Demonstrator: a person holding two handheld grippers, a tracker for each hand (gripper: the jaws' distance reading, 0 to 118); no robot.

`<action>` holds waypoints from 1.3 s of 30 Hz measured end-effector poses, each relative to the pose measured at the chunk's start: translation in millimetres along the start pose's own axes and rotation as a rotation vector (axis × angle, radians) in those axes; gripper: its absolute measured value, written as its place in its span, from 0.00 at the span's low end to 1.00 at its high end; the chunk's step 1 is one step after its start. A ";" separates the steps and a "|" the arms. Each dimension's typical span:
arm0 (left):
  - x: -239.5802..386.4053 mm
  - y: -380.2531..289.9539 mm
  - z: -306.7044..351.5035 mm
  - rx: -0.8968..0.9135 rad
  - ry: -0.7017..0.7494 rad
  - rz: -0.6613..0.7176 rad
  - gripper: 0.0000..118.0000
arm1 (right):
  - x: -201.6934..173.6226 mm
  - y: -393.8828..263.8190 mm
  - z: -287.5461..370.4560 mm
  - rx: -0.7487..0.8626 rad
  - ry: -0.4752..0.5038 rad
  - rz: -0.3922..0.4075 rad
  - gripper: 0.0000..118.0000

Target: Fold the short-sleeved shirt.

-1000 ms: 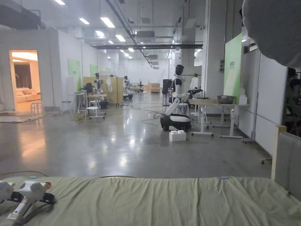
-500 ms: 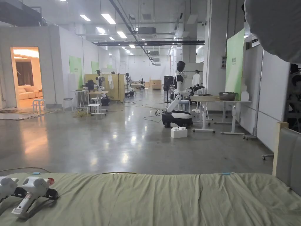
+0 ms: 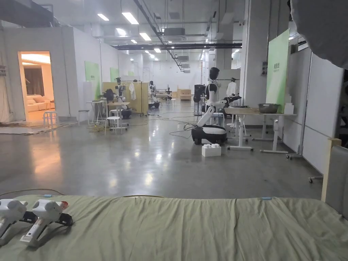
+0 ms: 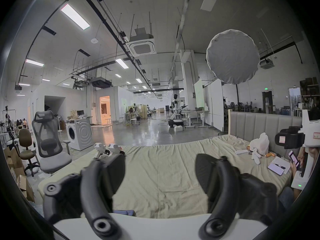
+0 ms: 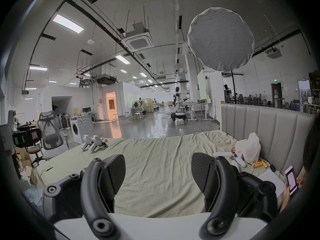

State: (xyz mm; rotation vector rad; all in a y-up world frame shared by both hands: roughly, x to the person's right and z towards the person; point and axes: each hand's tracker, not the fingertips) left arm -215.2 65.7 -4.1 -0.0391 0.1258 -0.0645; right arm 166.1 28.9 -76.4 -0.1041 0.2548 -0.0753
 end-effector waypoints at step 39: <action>1.8 -1.1 -1.6 -0.007 -0.023 0.024 1.00 | 4.1 6.1 -6.9 -0.071 0.030 -0.107 0.99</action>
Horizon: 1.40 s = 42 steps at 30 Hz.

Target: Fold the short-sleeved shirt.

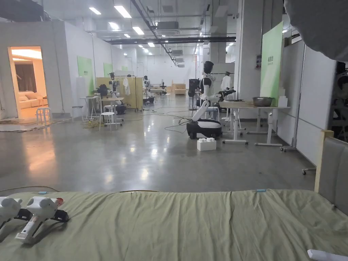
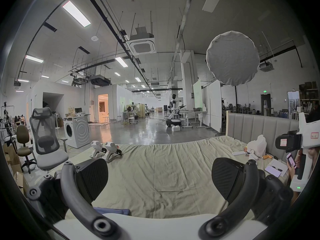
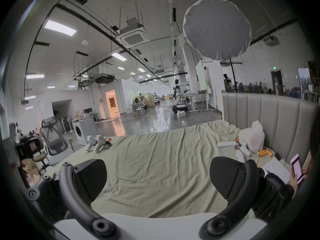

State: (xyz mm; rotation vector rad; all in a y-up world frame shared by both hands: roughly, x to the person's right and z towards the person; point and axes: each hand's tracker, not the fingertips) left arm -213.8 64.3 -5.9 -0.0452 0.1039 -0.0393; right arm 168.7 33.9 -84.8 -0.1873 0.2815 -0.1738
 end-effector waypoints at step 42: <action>3.5 -3.7 1.9 -0.006 -0.049 0.023 1.00 | -28.5 16.3 4.9 -0.103 -0.187 -0.088 0.99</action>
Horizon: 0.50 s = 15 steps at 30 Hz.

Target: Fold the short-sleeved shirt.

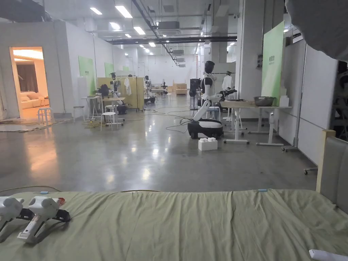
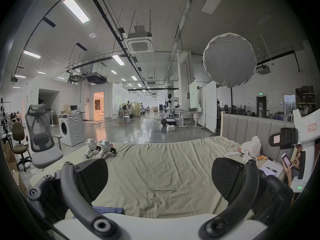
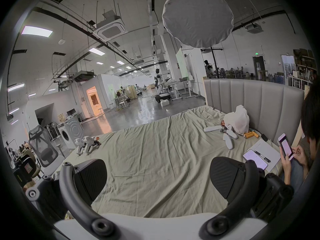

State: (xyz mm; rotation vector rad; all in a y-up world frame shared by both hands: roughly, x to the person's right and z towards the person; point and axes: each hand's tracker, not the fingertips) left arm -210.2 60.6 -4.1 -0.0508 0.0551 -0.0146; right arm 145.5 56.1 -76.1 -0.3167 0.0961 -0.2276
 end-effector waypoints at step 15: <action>4.1 -0.4 1.4 0.006 -0.026 -0.014 1.00 | -6.2 -3.5 9.6 0.156 0.038 0.030 0.99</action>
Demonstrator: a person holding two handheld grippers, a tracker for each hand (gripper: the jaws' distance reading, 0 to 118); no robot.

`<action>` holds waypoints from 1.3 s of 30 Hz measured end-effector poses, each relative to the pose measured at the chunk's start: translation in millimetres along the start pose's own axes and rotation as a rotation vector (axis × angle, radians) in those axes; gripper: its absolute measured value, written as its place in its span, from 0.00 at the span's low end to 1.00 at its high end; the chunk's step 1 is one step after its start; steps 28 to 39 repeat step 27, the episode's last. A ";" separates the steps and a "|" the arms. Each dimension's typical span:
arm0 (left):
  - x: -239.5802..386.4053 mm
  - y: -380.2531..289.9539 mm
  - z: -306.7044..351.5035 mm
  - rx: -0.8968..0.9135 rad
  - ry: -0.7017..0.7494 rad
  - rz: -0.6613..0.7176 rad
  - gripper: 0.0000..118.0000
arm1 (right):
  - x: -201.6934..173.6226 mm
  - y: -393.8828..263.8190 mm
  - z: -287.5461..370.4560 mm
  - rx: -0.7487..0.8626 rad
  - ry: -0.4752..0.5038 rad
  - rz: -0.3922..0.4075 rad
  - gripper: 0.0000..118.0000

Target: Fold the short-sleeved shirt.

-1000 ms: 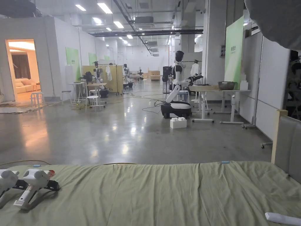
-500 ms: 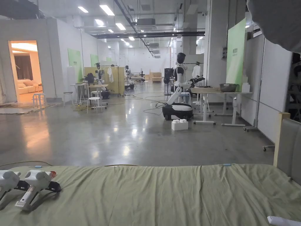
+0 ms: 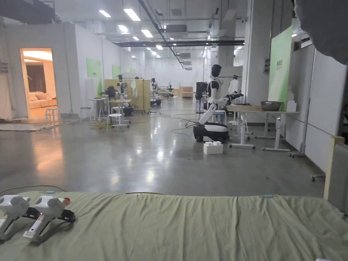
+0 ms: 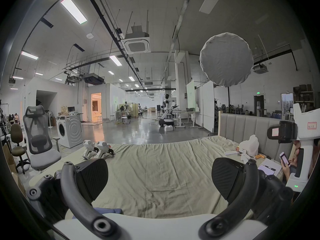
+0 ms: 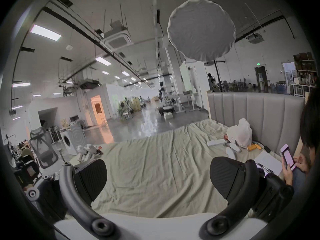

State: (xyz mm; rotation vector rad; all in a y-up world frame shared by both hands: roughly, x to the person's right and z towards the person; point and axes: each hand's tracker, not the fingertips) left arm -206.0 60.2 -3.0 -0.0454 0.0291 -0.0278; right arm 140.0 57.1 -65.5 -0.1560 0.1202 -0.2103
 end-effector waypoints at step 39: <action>4.7 9.8 5.4 0.062 -0.018 0.034 1.00 | -7.2 -8.5 -1.2 0.085 0.212 0.150 0.99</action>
